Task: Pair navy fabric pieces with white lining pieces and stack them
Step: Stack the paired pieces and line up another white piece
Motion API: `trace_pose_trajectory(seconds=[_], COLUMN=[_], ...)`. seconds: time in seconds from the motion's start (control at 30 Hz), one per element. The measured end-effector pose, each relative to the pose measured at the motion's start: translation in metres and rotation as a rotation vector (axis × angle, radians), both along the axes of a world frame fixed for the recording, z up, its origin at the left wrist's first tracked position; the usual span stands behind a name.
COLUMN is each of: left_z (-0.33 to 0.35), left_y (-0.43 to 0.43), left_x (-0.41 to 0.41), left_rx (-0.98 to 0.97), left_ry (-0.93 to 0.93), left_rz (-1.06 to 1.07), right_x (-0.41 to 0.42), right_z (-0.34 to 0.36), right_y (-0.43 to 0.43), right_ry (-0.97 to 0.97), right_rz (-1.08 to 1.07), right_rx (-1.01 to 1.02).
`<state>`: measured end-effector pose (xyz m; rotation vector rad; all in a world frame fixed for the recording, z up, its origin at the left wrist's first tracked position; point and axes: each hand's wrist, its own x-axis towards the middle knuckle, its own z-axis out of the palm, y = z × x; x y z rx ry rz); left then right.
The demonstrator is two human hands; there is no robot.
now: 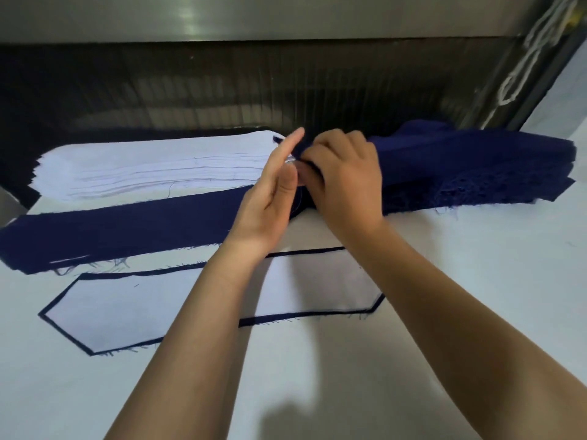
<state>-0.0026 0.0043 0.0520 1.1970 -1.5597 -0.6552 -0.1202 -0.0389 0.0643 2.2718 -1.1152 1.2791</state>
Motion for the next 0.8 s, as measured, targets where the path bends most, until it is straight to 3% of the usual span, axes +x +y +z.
trace_pose_trajectory(seconds=[0.1,0.2,0.37,0.6,0.8], left_z=[0.004,0.001,-0.008,-0.022,-0.036], left_y=[0.008,0.016,0.034,0.071,0.101], left_x=[0.006,0.015,0.032,0.083,0.124], left_rx=[0.012,0.060,0.085,0.137,0.147], left_ry=[0.096,0.070,0.194,0.129,0.007], left_rz=[0.044,0.123,0.251,0.323,0.509], right_x=[0.008,0.009,-0.001,-0.044,-0.059], right_z=[-0.007,-0.017,-0.026,-0.034,-0.040], right_y=[0.010,0.017,0.022,0.002,0.001], right_ry=[0.032,0.098,0.165,0.256,0.172], right_rz=[0.039,0.081,0.017,-0.275,-0.353], right_rx=[-0.034,-0.024,0.143,0.347,0.361])
